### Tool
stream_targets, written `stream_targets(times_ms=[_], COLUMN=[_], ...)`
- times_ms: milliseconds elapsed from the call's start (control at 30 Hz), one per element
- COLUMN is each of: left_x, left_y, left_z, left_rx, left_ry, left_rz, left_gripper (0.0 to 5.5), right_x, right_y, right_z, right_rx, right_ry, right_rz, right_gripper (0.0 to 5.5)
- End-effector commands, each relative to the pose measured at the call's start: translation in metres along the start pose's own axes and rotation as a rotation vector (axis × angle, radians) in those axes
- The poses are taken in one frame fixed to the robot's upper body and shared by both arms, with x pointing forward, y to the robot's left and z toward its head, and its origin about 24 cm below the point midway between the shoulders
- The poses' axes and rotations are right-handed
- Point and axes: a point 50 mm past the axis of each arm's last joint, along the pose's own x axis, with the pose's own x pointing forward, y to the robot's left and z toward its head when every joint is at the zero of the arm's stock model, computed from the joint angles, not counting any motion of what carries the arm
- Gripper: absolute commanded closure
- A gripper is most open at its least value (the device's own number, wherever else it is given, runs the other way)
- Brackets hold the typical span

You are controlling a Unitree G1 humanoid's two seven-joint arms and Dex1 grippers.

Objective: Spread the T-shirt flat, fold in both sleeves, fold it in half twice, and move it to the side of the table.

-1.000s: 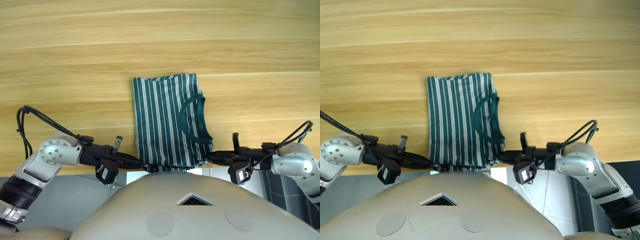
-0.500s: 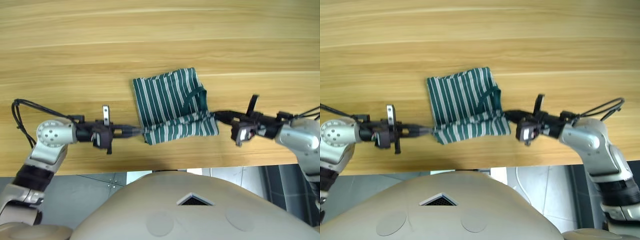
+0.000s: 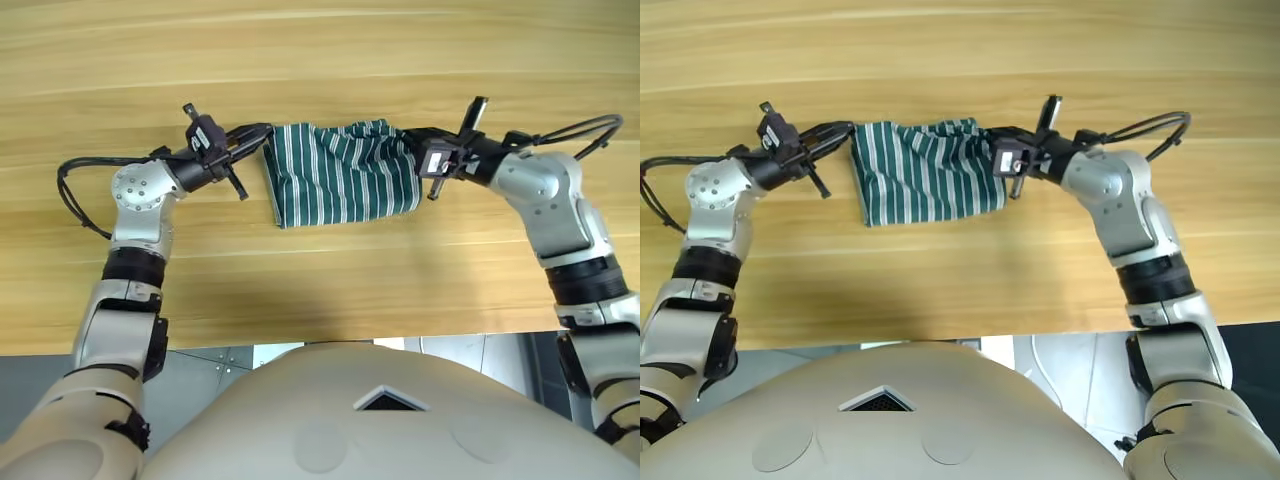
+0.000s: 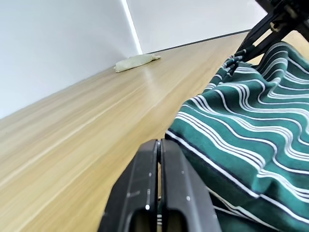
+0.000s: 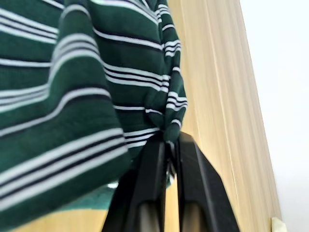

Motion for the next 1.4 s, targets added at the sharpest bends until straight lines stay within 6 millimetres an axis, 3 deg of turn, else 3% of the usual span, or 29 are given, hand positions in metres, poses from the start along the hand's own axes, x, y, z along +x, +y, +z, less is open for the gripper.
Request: stream_targets(times_ms=[33, 167, 367, 567, 700, 733, 900, 1033, 1200, 1300, 1400], left_x=[0.004, 0.004, 0.007, 0.007, 0.006, 0.006, 0.005, 0.003, -0.005, -0.009, -0.008], left_y=[0.004, 0.001, -0.003, -0.004, -0.004, -0.004, -0.004, -0.003, 0.018, 0.030, 0.036], left_z=[-0.004, -0.013, -0.019, -0.033, -0.042, -0.045, -0.057, -0.061, -0.063, -0.059, -0.046], left_rx=[-0.010, -0.036, -0.081, -0.126, -0.152, -0.157, -0.219, -0.286, -0.403, -0.466, -0.475], left_ry=[0.011, 0.024, 0.022, 0.099, 0.155, 0.177, 0.284, 0.306, 0.315, 0.258, 0.094], left_rz=[0.015, 0.020, 0.033, 0.084, 0.115, 0.124, 0.165, 0.182, 0.388, 0.501, 0.494], left_gripper=[5.50, 5.50, 5.50, 5.50, 5.50, 5.50, 5.50, 4.76, 3.98, 3.41, 3.03], right_x=[0.018, 0.032, 0.045, 0.068, 0.089, 0.093, 0.102, 0.096, 0.064, 0.056, 0.066], right_y=[-0.015, -0.025, -0.033, -0.020, -0.014, -0.014, -0.024, -0.045, -0.061, -0.053, -0.034], right_z=[0.004, 0.001, -0.023, -0.041, -0.029, -0.025, -0.010, -0.009, -0.049, -0.058, -0.041], right_rx=[-0.041, -0.049, -0.035, 0.007, 0.097, 0.131, 0.315, 0.499, 0.697, 0.703, 0.639], right_ry=[-0.013, 0.000, 0.081, 0.165, 0.111, 0.094, -0.003, -0.073, 0.063, 0.060, -0.105], right_rz=[-0.017, -0.027, -0.045, -0.035, -0.123, -0.159, -0.388, -0.591, -0.880, -0.856, -0.606], right_gripper=[5.41, 5.41, 5.41, 5.41, 5.41, 5.04, 4.23, 3.50, 2.60, 1.98, 1.54])
